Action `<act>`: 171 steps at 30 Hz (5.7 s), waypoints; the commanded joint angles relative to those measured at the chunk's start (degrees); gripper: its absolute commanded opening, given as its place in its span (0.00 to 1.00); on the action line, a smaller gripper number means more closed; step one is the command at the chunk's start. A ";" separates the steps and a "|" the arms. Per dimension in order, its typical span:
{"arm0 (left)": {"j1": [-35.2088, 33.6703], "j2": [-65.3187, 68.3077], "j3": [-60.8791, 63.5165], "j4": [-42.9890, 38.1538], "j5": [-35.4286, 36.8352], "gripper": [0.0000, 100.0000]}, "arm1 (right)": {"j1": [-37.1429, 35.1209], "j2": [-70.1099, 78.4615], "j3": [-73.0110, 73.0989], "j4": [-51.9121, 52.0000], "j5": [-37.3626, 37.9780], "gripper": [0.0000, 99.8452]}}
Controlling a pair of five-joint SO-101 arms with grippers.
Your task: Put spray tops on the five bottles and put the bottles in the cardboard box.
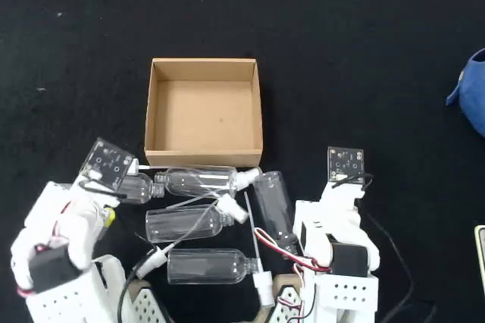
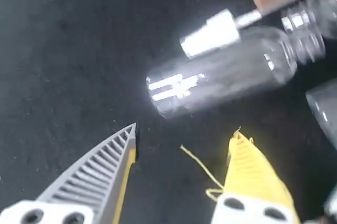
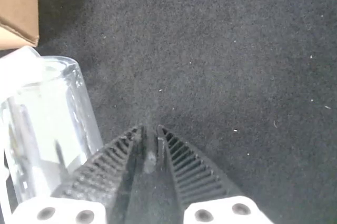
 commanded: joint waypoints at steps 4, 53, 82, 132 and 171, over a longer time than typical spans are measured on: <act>-0.13 20.04 -13.41 -0.18 -7.30 0.17 | 0.35 -5.58 -0.48 0.35 -0.09 0.01; 13.23 65.41 -24.48 -16.00 -23.30 0.31 | 0.35 -5.58 -0.48 0.35 -0.09 0.01; 12.09 72.00 -22.55 -18.73 -19.52 0.05 | 0.35 -5.58 -0.48 0.35 -0.09 0.01; -38.90 80.79 -32.66 -20.48 16.00 0.09 | 0.35 -5.58 -0.48 0.35 -0.26 0.01; -34.77 92.48 -48.66 -13.19 8.44 0.03 | 0.62 -5.58 -0.48 -5.63 -0.09 0.01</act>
